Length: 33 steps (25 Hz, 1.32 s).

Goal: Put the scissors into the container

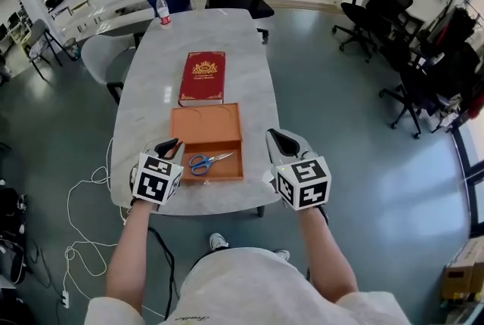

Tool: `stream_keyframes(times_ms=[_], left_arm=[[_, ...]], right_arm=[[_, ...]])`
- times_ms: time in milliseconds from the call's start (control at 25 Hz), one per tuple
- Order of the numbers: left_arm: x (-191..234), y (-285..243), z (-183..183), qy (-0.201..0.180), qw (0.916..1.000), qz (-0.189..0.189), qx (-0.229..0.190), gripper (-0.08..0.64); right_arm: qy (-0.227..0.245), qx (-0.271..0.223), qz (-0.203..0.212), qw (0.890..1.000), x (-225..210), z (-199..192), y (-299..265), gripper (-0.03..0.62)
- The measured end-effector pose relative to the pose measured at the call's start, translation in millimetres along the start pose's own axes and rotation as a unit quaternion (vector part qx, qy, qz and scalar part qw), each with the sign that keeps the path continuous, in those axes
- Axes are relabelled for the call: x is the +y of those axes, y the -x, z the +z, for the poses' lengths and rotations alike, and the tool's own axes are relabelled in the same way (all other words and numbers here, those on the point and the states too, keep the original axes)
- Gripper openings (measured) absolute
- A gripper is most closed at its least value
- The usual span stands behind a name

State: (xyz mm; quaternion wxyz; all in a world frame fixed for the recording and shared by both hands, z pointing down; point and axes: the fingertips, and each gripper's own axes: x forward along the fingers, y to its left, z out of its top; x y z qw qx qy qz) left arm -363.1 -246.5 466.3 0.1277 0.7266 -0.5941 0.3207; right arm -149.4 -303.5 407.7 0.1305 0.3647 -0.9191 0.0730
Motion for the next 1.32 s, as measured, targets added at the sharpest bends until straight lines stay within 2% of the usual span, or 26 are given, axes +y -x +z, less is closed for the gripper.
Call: stream_keyframes(times_ms=[280,480,720,1080,1320], left_arm=[[-3,34,14,0.063,0.9951,0.048,-0.059,0.034],[0,55,16,0.120,0.9819,0.100,-0.108,0.028],[1,70,6,0.161,0.9707,0.132,-0.120,0.028],[-9,74,2,0.184,0.9644,0.144,-0.123,0.028],[-16,75,5,0.185,0.9643,0.139,-0.129,0.028]], right_arm=[[0.000,-0.012,0.024,1.000,1,7,10,0.005],[-0.003,-0.018,0.036,0.999,-2,7,15,0.005],[-0.007,-0.019,0.048,0.999,-3,5,19,0.005],[-0.003,-0.016,0.057,0.998,-6,3,27,0.005],[-0.006,-0.019,0.057,0.998,-8,4,31,0.005]])
